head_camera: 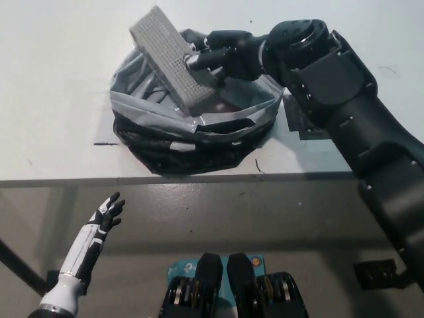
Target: Use the right hand to pick up a small rectangular container and put it into a plastic bag and lift the bag
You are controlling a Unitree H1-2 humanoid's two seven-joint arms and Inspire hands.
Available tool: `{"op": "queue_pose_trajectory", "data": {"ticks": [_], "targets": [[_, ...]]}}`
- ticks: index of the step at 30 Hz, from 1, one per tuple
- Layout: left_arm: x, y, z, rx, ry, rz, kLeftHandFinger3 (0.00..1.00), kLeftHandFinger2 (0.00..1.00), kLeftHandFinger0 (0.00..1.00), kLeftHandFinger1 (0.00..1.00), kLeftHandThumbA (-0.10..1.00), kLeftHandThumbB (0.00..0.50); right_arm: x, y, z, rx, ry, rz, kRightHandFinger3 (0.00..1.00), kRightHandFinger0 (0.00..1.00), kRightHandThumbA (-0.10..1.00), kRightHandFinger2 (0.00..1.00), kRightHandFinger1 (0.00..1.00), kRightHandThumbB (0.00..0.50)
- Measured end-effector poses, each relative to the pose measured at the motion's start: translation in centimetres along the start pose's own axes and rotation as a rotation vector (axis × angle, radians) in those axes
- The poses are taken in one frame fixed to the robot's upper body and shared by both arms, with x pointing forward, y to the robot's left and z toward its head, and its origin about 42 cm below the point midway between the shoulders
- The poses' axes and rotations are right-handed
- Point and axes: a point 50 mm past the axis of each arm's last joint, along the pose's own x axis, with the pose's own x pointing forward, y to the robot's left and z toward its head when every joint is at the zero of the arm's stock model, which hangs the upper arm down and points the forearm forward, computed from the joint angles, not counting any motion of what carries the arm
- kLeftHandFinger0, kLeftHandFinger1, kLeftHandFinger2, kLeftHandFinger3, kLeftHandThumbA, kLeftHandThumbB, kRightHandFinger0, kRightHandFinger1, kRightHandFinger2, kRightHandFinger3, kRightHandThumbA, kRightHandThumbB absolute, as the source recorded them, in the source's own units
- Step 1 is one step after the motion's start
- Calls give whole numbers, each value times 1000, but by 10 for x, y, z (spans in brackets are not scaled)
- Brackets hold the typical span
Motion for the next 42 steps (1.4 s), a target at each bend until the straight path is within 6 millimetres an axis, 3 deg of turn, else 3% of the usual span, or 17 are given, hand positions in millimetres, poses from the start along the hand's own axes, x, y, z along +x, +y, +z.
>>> {"op": "queue_pose_trajectory", "data": {"ticks": [1, 2, 3, 4, 6, 9, 12, 16, 17, 18, 19, 20, 24, 25, 31, 37, 42], "targets": [[1, 0, 0, 1, -1, -1, 1000, 1000, 1000, 1000, 1000, 224, -1, -2, -1, -58, 16, -11, 502, 70, 105, 522, 234, 215], [1, 0, 0, 2, -1, -1, 1000, 1000, 1000, 1000, 1000, 226, -2, -3, -2, -101, 29, -18, 353, 66, 21, 541, 264, 231], [1, 0, 1, 3, -1, -2, 1000, 1000, 1000, 1000, 1000, 226, -2, -3, -3, -148, 39, -25, 353, 66, 21, 541, 264, 231], [1, 0, 1, 4, -2, -3, 1000, 1000, 1000, 1000, 1000, 233, -3, -4, -4, -190, 48, -31, 295, 95, -93, 671, 400, 251], [2, -1, 1, 7, -3, -5, 1000, 1000, 1000, 1000, 1000, 228, -5, -5, -3, -304, 57, -49, 404, 220, -100, 698, 494, 276], [3, -1, 2, 14, -6, -10, 1000, 1000, 1000, 1000, 1000, 229, -11, -4, 4, -471, 45, -73, 543, 94, -100, 676, 446, 255], [5, -1, 4, 16, -11, -12, 1000, 1000, 1000, 1000, 1000, 227, -14, -2, 9, -580, 40, -88, 798, 66, -100, 903, 571, 209], [8, 0, 5, 20, -17, -14, 1000, 1000, 1000, 1000, 1000, 213, -18, 3, 15, -726, 16, -120, 1000, 159, -100, 1000, 675, 242], [8, 0, 6, 22, -18, -14, 1000, 1000, 1000, 1000, 1000, 213, -19, 3, 16, -769, 5, -140, 959, 202, -100, 1000, 679, 244], [8, 0, 6, 22, -18, -15, 1000, 1000, 1000, 1000, 1000, 215, -20, 3, 17, -795, -5, -154, 1000, 478, -100, 1000, 841, 316], [8, 0, 6, 23, -18, -16, 1000, 1000, 1000, 1000, 1000, 217, -21, 3, 17, -813, -12, -163, 1000, 908, 101, 1000, 1000, 333], [8, 0, 6, 25, -18, -18, 1000, 1000, 1000, 1000, 1000, 218, -23, 2, 18, -862, -38, -195, 1000, 1000, 95, 1000, 1000, 331], [9, 1, 7, 29, -20, -21, 1000, 1000, 1000, 1000, 1000, 222, -25, 0, 17, -946, -50, -222, 1000, 1000, 348, 1000, 1000, 424], [10, 1, 7, 30, -21, -21, 1000, 1000, 1000, 1000, 1000, 224, -25, 0, 16, -970, -45, -224, 1000, 1000, 608, 1000, 1000, 497], [13, 1, 9, 32, -29, -24, 1000, 1000, 1000, 1000, 1000, 224, -26, 4, 20, -1045, -47, -226, 1000, 1000, 925, 1000, 1000, 500], [13, 1, 9, 36, -28, -25, 1000, 1000, 1000, 1000, 1000, 209, -28, 3, 23, -1070, -62, -235, 1000, 1000, 991, 1000, 1000, 487], [13, 1, 9, 40, -28, -28, 1000, 1000, 1000, 1000, 1000, 202, -32, -2, 26, -1051, -88, -268, 1000, 1000, 888, 1000, 1000, 469]]}}
